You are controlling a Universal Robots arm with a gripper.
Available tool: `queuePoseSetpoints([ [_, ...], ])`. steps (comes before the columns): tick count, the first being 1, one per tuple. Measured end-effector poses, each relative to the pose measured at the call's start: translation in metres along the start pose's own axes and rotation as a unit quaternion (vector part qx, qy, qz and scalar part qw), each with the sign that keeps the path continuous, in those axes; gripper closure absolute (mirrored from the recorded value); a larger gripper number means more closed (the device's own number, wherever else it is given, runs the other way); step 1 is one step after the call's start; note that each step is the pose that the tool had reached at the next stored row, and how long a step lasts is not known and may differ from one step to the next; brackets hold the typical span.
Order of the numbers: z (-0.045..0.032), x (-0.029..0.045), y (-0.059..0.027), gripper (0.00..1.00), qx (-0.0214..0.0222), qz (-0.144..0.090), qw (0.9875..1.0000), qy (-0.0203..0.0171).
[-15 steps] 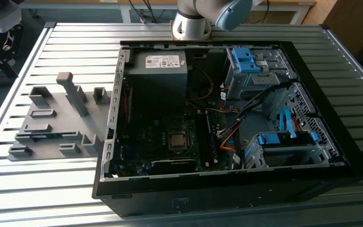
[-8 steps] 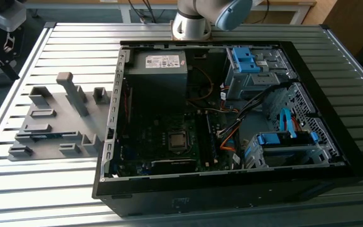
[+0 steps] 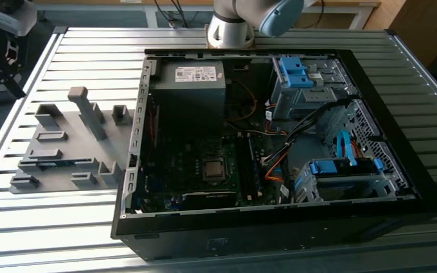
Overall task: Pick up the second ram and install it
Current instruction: 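Pick up the second ram and move it above second insertion slot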
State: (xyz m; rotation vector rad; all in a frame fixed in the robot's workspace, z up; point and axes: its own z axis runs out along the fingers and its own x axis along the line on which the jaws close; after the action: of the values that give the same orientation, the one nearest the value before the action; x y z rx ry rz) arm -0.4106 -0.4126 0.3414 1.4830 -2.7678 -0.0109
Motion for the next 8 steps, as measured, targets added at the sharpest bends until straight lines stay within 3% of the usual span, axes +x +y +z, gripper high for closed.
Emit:
queuePoseSetpoints([
  [8,0.0026,0.0000,0.0000,0.89,0.0000,-0.057,0.9984,0.0003],
])
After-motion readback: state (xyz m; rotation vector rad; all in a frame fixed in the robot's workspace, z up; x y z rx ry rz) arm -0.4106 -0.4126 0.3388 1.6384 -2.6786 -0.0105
